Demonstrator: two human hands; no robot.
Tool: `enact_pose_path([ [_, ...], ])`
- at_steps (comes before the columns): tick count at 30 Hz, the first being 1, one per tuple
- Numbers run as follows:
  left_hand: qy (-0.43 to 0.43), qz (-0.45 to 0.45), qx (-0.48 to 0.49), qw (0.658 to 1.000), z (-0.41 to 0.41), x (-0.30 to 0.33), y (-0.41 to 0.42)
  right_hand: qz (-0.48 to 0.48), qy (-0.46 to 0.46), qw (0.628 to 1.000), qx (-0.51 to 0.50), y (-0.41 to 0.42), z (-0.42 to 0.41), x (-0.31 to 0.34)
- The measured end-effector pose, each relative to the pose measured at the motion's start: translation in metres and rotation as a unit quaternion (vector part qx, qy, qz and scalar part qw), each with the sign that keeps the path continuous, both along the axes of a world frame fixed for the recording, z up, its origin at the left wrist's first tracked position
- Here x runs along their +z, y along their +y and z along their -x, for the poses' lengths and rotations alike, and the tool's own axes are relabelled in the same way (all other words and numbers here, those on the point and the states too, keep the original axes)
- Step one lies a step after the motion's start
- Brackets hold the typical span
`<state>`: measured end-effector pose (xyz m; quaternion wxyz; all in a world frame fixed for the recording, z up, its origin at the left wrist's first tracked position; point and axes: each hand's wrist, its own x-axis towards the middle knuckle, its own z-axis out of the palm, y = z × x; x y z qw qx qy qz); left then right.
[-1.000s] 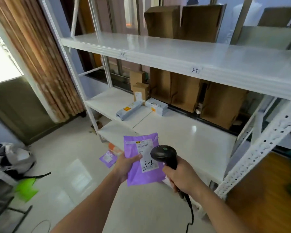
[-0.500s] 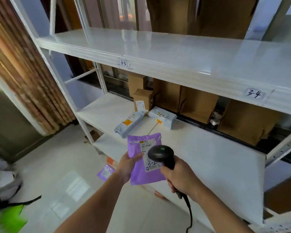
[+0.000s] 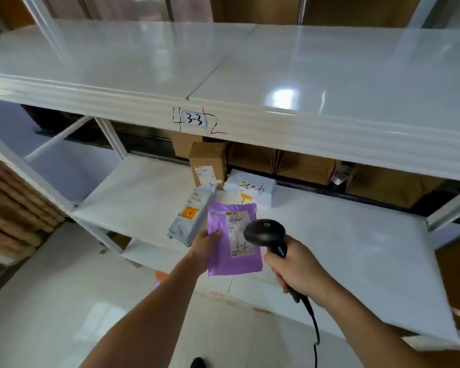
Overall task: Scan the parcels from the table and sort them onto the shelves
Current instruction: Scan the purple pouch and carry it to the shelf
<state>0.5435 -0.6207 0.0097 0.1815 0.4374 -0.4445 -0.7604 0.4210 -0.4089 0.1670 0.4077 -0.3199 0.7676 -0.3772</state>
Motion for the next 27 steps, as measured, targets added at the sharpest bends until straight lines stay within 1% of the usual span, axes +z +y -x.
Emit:
enact_pose_path([
  [2, -0.004, -0.006, -0.03, 1.0, 0.005, -0.005, -0.028, 0.001, 0.008, 0.999, -0.039, -0.016, -0.007, 0.0],
  [4, -0.007, 0.007, -0.056, 0.998, 0.01, -0.01, -0.052, -0.007, 0.019, 0.997, -0.071, -0.028, -0.015, -0.002],
  [7, -0.038, 0.043, -0.056, 0.997, 0.022, -0.02, -0.089, -0.017, 0.019, 0.994, -0.11, -0.041, -0.025, -0.008],
  [12, -0.084, 0.033, -0.077, 0.993, 0.045, -0.039, -0.132, -0.029, 0.004, 0.987, -0.156, -0.055, -0.034, -0.018],
  [15, -0.066, 0.017, -0.1, 0.993, 0.063, -0.067, -0.159, -0.043, 0.003, 0.984, -0.174, -0.058, -0.036, -0.025],
  [17, -0.085, 0.025, -0.109, 0.99, 0.079, -0.11, -0.181, -0.055, 0.003, 0.981, -0.186, -0.059, -0.037, -0.031],
  [19, -0.116, 0.041, -0.115, 0.986, 0.094, -0.128, -0.197, -0.059, 0.005, 0.978, -0.2, -0.062, -0.038, -0.034],
  [20, -0.133, 0.049, -0.119, 0.983, 0.099, -0.127, -0.199, -0.061, 0.006, 0.977, -0.203, -0.065, -0.038, -0.035],
  [22, -0.164, 0.081, -0.138, 0.973, 0.102, -0.104, -0.194, -0.063, 0.008, 0.977, -0.205, -0.072, -0.039, -0.036],
  [23, -0.189, 0.109, -0.154, 0.964, 0.1, -0.082, -0.187, -0.062, 0.008, 0.977, -0.204, -0.076, -0.039, -0.035],
  [25, -0.244, 0.19, -0.155, 0.938, 0.093, -0.054, -0.174, -0.057, 0.003, 0.977, -0.204, -0.083, -0.04, -0.032],
  [27, -0.26, 0.256, -0.144, 0.92, 0.087, -0.043, -0.17, -0.046, -0.003, 0.978, -0.204, -0.089, -0.041, -0.028],
])
